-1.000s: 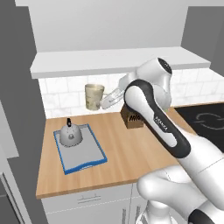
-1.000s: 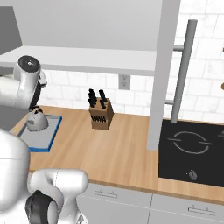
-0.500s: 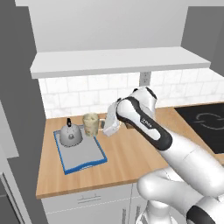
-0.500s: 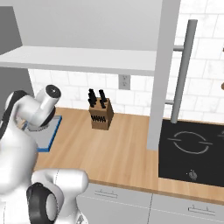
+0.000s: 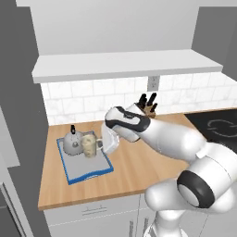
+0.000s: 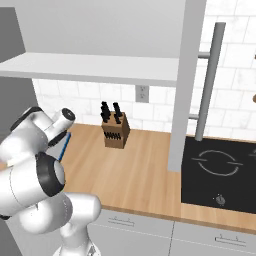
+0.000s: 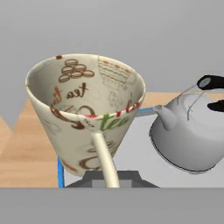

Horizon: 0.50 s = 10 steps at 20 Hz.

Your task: Pick the kettle from the counter and place it on the tray. Then pick the mug from the cabinet and place it on the tray. Then close the cabinet doors.

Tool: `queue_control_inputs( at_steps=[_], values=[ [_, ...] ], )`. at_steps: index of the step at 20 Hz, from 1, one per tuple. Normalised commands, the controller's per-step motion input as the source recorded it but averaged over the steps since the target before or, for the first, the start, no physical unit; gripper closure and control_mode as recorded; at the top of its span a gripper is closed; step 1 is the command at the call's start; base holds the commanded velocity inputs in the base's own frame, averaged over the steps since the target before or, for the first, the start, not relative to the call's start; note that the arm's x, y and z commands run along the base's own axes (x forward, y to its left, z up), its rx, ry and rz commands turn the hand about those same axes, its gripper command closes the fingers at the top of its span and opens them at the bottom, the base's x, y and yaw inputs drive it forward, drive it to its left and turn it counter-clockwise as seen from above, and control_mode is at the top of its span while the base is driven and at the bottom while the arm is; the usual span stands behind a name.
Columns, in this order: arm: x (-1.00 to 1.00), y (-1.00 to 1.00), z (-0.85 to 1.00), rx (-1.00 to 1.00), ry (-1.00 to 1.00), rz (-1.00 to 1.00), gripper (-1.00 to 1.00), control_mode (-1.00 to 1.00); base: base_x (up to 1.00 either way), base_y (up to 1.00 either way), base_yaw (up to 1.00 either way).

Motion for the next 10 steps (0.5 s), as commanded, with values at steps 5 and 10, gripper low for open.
queue_control_inputs(
  at_steps=[5,10],
  values=[
    [0.22,0.37,-0.48,0.0,0.0,0.05,1.0,-1.0,0.0,0.0,0.0],
    [0.13,0.31,-0.41,0.0,0.0,0.0,1.0,-1.0,0.0,0.0,0.0]
  ],
)
